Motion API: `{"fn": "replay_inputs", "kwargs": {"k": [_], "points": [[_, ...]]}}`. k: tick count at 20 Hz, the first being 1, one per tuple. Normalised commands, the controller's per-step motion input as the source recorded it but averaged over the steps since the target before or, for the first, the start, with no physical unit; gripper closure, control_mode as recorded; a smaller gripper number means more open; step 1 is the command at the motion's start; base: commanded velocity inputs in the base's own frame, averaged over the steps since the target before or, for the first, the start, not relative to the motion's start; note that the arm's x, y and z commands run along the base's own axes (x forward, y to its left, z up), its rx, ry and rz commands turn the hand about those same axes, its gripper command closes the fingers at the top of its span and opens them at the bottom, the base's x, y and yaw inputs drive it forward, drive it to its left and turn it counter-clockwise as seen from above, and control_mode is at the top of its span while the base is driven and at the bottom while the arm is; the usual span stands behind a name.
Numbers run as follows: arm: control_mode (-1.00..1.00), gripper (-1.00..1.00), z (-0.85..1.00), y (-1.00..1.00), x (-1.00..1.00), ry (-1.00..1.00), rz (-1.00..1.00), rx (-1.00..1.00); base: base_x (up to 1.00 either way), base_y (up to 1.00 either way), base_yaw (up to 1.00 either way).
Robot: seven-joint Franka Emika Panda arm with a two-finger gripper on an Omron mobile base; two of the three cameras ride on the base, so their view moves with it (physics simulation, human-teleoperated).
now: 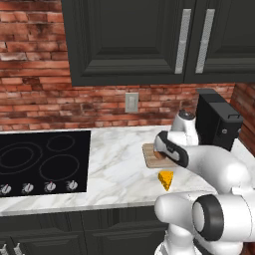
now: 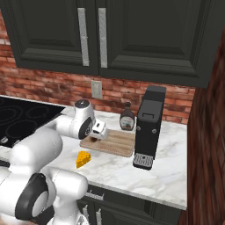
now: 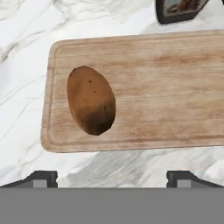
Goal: Retrieve the reheated potato from the microwave, then place the potato, cheese, and condiment on the cutting board.
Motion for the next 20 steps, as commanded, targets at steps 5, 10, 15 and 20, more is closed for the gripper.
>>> {"fn": "replay_inputs", "kwargs": {"k": [5, 10, 15, 20], "points": [[-1.0, -1.0, 0.0, 0.08, -0.58, 0.0, -0.08, 0.0, 0.0, 0.0, 0.0], [-1.0, -1.0, 0.0, 0.04, -0.42, 0.0, -0.07, 0.0, 0.0, 0.0, 0.0], [-1.0, -1.0, 0.0, 0.02, -0.31, 0.01, -0.06, 0.0, 0.0, 0.0, 0.0], [-1.0, -1.0, -0.04, 0.08, -0.16, 0.0, -0.07, 0.0, 0.0, 0.0, 0.0]]}}
